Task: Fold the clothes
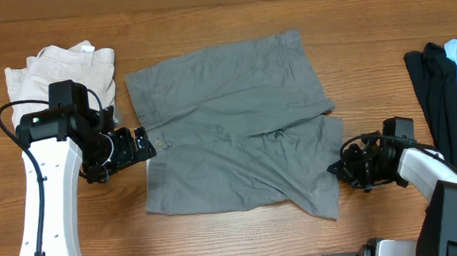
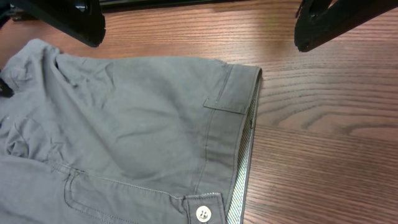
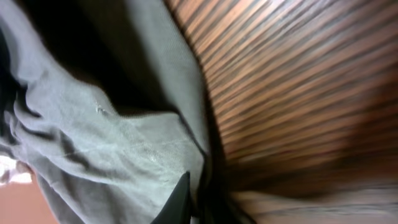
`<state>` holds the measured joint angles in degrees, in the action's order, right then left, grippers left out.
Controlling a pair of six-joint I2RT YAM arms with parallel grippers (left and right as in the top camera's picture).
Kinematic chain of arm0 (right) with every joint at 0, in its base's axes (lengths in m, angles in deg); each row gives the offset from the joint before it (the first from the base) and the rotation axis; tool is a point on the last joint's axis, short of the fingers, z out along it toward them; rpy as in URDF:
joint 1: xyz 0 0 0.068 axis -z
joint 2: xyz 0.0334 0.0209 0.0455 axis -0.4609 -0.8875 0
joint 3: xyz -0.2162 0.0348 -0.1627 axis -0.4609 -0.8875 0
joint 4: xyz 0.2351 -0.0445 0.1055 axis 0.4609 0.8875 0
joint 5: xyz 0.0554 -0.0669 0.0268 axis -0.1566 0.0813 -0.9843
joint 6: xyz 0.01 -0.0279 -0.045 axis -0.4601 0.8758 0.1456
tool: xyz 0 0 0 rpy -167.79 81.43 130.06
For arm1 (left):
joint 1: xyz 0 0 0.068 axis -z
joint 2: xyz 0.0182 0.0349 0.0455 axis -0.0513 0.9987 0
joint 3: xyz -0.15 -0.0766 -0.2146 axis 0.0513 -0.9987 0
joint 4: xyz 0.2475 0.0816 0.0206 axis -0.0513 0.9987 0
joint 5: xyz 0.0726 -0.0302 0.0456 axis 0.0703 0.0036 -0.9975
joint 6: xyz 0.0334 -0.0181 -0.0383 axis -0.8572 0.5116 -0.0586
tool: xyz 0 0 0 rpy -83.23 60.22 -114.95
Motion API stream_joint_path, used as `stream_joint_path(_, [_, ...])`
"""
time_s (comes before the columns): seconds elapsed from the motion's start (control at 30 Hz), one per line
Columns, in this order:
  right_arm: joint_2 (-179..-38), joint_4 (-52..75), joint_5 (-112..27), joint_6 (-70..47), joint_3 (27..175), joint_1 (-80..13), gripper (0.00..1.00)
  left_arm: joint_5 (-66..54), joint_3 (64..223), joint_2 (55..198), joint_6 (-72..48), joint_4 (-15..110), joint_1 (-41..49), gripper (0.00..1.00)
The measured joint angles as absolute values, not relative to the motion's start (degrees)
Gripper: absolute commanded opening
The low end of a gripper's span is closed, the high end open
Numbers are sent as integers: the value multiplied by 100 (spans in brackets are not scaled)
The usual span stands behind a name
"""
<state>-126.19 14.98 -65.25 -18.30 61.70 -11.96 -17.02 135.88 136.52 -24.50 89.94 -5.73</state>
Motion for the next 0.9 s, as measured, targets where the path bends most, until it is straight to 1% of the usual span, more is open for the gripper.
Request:
stream_joint_path(0.2, [-12761,1316,-6000,-1891,6833,-566,4,-1702,13588,13652,-2448,8926,-573,100])
stream_joint_path(0.23, [-12765,1251,-5950,-1896,7010,-494,8,-1702,13588,13652,-2450,8906,-573,100])
stream_joint_path(0.3, [-12763,1207,-5906,-1950,7355,-422,62,-1702,13588,13652,-2448,8878,-573,100])
stream_joint_path(0.33, [-12763,1205,-5897,-1937,7501,-420,72,-1702,13588,13652,-2448,8874,-573,100])
stream_joint_path(0.37, [-12763,1244,-5900,-1944,7628,-431,76,-1702,13588,13652,-2448,8871,-573,100])
stream_joint_path(0.43, [-12763,1428,-5880,-1935,7738,-459,79,-1702,13586,13652,-2448,8878,-573,100])
stream_joint_path(0.57, [-12763,2116,-5781,-1983,7735,-359,78,-1695,13499,13652,-2448,8920,-570,100])
stream_joint_path(0.8, [-12634,2641,-6304,-1867,7735,638,78,-1575,12500,13652,-2192,8496,-293,100])
stream_joint_path(0.9, [-12339,2989,-6507,-1723,7735,848,78,-1356,11929,13652,-1903,8150,2,99])
